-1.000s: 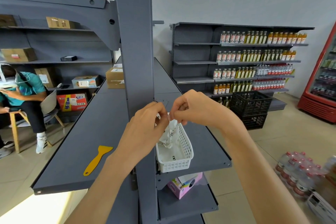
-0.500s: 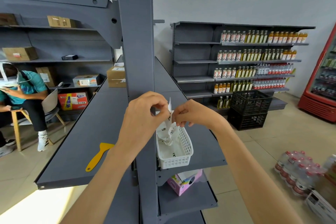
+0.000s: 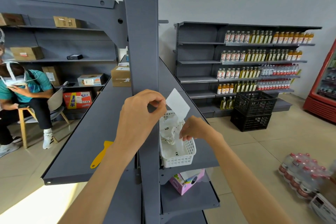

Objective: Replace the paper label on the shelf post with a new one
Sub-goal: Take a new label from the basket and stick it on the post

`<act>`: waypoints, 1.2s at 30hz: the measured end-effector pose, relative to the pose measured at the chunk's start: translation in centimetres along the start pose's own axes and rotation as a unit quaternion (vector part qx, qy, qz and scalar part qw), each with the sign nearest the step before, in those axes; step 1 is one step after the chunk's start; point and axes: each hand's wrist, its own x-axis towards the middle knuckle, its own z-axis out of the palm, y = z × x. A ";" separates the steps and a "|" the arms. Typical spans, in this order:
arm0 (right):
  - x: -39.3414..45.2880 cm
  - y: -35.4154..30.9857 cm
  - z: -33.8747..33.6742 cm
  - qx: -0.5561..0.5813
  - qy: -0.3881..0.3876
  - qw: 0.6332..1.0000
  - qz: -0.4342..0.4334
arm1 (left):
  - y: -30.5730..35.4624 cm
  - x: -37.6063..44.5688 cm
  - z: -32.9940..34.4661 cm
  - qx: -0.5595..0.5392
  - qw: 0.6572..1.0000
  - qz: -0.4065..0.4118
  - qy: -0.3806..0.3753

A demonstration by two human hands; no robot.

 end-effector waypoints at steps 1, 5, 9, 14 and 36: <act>0.1 0.1 0.2 -0.001 -0.001 1.000 0.001 | 0.0 0.0 0.0 0.002 1.000 0.001 0.000; 0.3 0.3 0.5 0.012 -0.004 1.000 0.004 | -0.1 -0.1 0.1 0.006 1.000 0.002 0.003; 0.5 0.5 0.4 0.010 0.017 1.000 -0.014 | -0.1 0.0 0.1 0.005 1.000 0.003 0.007; 0.6 0.5 0.0 -0.028 0.063 0.997 -0.045 | 0.0 0.1 0.1 -0.001 1.000 0.002 0.010; -7.4 -5.0 -2.8 0.225 0.409 0.776 -0.425 | 0.3 0.5 -0.6 0.021 1.000 0.001 0.022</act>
